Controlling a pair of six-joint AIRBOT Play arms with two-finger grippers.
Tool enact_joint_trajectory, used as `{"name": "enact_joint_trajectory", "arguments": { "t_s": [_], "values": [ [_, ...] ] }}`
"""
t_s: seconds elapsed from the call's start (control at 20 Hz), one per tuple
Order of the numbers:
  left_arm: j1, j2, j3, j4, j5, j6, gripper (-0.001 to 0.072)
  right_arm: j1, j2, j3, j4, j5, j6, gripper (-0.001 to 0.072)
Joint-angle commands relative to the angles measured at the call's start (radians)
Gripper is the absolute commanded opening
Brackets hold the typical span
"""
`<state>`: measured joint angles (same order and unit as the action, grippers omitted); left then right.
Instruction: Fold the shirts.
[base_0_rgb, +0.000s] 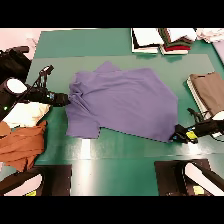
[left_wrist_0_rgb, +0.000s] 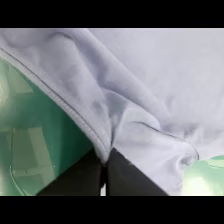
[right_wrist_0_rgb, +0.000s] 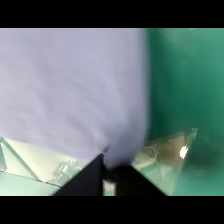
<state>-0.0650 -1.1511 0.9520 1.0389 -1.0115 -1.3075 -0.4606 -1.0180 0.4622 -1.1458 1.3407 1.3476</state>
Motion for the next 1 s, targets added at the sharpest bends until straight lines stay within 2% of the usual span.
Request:
{"name": "enact_joint_trajectory", "arguments": {
  "t_s": [0.0, 0.1, 0.2, 0.5, 0.7, 0.95],
  "values": [
    [0.0, 0.012, 0.01, 0.003, -0.003, -0.001, 0.0022, 0.119, 0.011, 0.007, 0.036, -0.064, -0.004, 0.0022],
    [0.0, 0.075, 0.054, 0.015, 0.0, -0.013, 0.0021, 0.171, 0.084, 0.092, 0.036, -0.049, -0.003, 0.0022],
    [0.0, 0.174, 0.149, 0.071, -0.005, -0.061, 0.0021, 0.199, 0.171, 0.25, 0.044, -0.033, -0.002, 0.0022],
    [0.0, 0.425, 0.63, 0.159, 0.005, -0.109, 0.0021, 0.21, 0.335, 0.935, -0.001, -0.063, -0.002, 0.0022],
    [0.0, 0.458, 0.935, 0.162, -0.001, -0.128, 0.0021, 0.21, 0.324, 1.308, -0.156, 0.004, 0.033, 0.0022],
    [0.0, 0.456, 1.072, 0.182, 0.008, -0.175, 0.0021, 0.21, 0.188, 1.638, -0.165, 0.166, 0.045, 0.0022]
  ]
}}
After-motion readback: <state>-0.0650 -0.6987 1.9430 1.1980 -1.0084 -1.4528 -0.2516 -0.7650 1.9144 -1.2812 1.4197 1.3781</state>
